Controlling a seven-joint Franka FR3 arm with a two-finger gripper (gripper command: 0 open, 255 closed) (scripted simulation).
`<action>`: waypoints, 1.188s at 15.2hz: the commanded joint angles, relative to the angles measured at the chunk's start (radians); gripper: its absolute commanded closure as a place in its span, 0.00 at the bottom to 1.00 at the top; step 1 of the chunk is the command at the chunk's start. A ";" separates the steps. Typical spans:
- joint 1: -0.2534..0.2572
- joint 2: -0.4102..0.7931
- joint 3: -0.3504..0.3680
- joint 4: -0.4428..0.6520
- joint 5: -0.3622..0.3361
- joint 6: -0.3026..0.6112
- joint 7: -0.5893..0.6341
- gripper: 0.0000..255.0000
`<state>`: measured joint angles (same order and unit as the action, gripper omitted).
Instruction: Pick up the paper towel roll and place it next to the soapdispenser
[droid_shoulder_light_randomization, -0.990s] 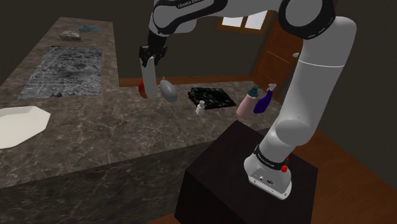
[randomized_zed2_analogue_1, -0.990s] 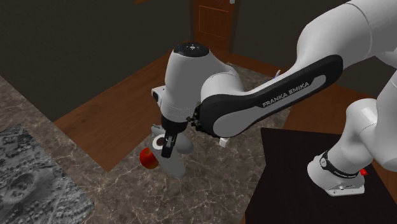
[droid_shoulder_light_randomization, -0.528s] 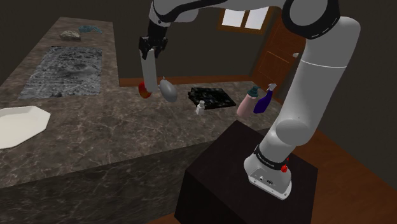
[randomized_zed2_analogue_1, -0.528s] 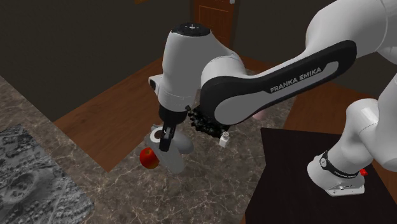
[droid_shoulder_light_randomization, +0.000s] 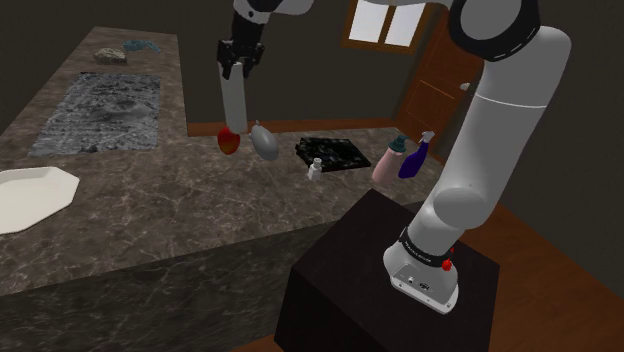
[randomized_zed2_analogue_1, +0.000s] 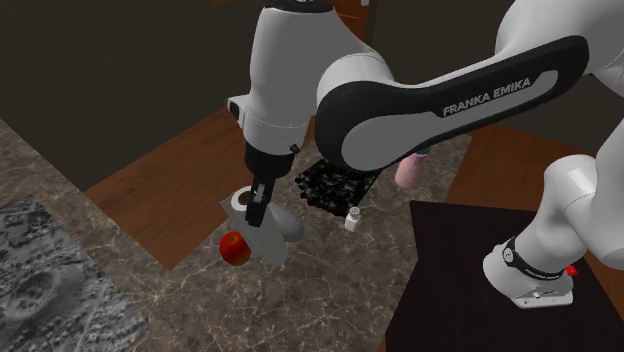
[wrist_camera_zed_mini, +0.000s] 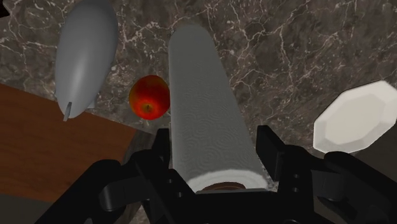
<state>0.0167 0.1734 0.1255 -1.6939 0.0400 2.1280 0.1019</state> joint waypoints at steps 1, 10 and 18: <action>0.000 -0.003 0.000 0.023 0.000 -0.026 0.001 1.00; 0.000 -0.002 0.000 0.145 -0.003 -0.147 0.007 1.00; 0.002 0.015 0.001 0.270 -0.007 -0.255 0.013 1.00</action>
<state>0.0189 0.1853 0.1260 -1.4371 0.0336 1.8835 0.1149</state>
